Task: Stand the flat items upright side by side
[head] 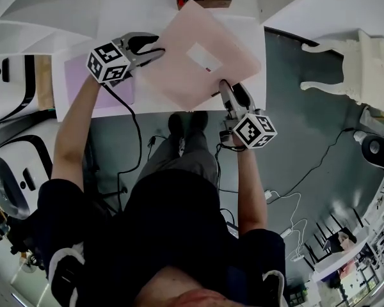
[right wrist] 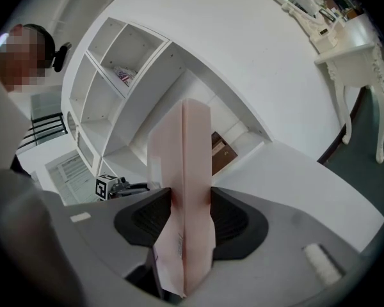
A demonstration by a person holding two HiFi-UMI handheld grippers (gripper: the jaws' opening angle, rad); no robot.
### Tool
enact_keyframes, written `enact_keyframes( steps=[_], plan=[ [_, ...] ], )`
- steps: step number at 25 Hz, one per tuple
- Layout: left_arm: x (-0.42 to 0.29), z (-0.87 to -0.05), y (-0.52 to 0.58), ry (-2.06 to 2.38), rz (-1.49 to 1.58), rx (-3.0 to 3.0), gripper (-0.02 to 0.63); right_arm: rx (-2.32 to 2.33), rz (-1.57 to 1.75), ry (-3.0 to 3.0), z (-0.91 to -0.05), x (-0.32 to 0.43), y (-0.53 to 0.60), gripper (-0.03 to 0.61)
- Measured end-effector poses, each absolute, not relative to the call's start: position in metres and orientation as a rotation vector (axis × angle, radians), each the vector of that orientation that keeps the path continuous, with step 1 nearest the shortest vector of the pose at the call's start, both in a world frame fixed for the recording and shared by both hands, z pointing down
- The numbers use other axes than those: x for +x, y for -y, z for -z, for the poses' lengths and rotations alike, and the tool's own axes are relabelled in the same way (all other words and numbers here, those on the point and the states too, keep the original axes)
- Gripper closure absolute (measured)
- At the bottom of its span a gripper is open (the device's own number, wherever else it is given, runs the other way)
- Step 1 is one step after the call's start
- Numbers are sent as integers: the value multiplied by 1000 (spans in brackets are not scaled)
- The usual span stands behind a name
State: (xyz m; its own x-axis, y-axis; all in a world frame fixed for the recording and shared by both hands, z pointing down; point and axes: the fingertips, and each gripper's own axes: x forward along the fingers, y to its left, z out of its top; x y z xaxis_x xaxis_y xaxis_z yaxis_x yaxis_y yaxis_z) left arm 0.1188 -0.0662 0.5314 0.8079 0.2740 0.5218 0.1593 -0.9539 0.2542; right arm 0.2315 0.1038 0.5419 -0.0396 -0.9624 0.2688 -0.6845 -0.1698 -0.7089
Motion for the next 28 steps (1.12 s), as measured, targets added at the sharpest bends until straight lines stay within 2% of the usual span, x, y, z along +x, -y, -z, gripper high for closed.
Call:
enact_keyframes(
  steps=[28],
  plan=[
    [16,-425,79,480,-470,2955,456,-1716,770,-2273,-419,189,-30,397]
  ],
)
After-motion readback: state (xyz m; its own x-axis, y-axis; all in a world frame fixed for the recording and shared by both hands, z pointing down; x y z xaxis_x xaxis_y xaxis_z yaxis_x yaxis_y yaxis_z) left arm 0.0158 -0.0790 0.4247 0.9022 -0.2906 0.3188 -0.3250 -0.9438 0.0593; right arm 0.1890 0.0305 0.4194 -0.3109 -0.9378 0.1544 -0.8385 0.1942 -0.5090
